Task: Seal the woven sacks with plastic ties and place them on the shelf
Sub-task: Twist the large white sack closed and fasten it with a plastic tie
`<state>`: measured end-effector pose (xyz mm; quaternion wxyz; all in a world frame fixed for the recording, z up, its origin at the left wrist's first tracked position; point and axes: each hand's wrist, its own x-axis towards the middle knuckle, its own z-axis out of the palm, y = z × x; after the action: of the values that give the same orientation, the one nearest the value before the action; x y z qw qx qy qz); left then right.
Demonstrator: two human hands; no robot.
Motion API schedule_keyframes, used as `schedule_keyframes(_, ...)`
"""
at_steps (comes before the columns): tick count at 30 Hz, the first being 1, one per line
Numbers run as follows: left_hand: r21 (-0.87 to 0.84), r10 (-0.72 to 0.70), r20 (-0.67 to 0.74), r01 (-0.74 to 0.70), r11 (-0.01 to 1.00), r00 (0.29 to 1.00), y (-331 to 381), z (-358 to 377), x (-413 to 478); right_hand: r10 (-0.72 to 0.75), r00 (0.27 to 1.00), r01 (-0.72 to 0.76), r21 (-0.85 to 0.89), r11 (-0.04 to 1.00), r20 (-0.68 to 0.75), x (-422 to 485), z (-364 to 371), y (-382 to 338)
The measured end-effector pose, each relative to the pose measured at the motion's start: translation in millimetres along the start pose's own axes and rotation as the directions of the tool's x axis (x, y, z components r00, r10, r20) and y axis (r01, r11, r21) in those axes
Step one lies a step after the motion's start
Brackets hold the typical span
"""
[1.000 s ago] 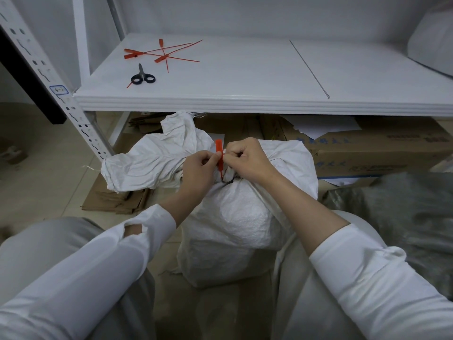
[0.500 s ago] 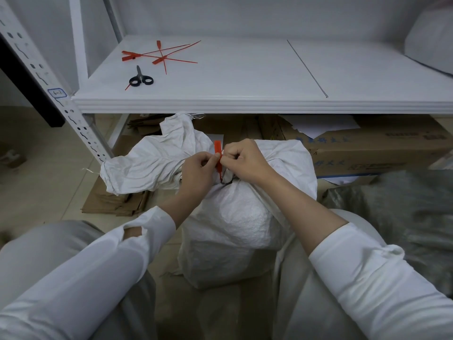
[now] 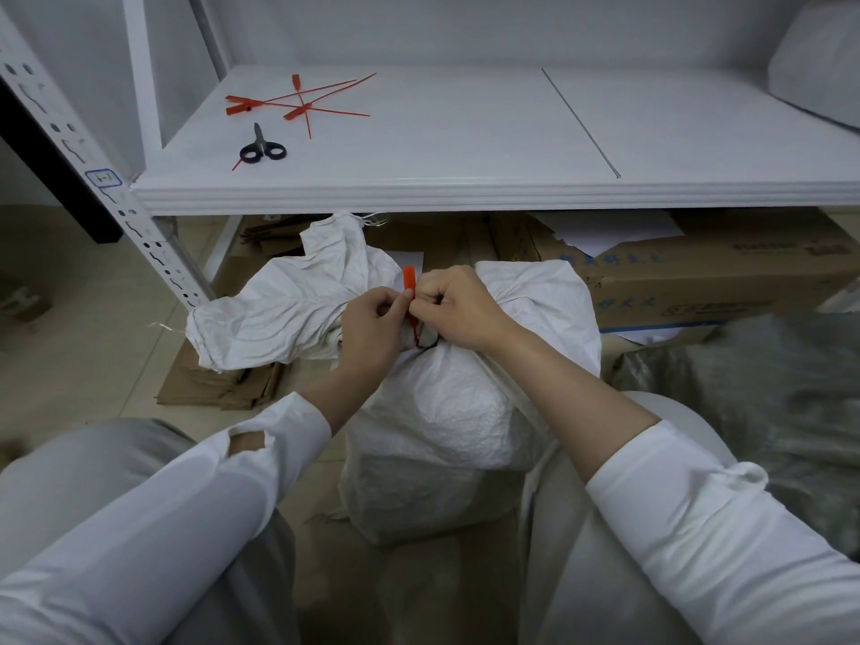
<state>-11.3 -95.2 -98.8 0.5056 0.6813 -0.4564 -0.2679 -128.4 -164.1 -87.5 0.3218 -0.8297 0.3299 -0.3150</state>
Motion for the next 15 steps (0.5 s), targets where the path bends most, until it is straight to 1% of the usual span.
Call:
schedule_keyframes(6,0.019,0.053,-0.015,-0.053,0.998,0.998,-1.4,0.5,-1.6,0.018,1.000,-0.018,0.011,1.000,0.018,-1.1,-1.7,-2.4)
schedule_keyframes(15,-0.054,0.013,-0.033,-0.015,0.998,0.999,-3.0,0.3,-5.3,0.009,0.998,-0.007,-0.036,0.999,0.065,-1.6,-4.0,-5.0)
